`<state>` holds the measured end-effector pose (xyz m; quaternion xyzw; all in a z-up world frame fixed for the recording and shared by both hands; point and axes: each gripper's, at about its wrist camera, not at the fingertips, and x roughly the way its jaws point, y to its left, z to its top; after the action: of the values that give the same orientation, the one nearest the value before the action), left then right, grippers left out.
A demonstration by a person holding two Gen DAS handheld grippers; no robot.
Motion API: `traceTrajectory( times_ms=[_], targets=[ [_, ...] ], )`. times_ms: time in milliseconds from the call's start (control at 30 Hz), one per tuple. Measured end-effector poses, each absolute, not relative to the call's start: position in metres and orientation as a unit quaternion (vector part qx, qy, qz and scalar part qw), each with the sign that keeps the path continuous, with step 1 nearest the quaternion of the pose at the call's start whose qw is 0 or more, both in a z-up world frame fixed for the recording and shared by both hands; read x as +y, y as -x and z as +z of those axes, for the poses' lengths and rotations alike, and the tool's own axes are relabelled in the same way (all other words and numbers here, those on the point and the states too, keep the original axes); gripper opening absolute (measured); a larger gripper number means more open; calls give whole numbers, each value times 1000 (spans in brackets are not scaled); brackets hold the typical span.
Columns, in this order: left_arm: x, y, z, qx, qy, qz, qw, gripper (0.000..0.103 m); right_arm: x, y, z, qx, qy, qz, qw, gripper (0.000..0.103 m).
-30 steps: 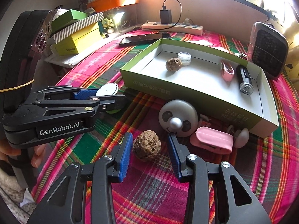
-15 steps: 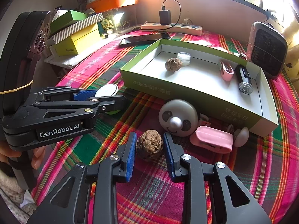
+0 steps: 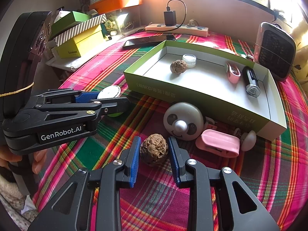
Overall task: Organize objects
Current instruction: 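Close right gripper on the large walnut while left gripper holds the green stand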
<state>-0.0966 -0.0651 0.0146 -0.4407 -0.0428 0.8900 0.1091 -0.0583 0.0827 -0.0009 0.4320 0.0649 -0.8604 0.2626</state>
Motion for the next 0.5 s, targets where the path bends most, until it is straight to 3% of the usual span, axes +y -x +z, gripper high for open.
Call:
traceTrajectory(
  times_ms=[500],
  targets=[
    [-60,89,28,-34,426,898,107,31,89,55,11,52,-414,-869,267,30]
  ],
)
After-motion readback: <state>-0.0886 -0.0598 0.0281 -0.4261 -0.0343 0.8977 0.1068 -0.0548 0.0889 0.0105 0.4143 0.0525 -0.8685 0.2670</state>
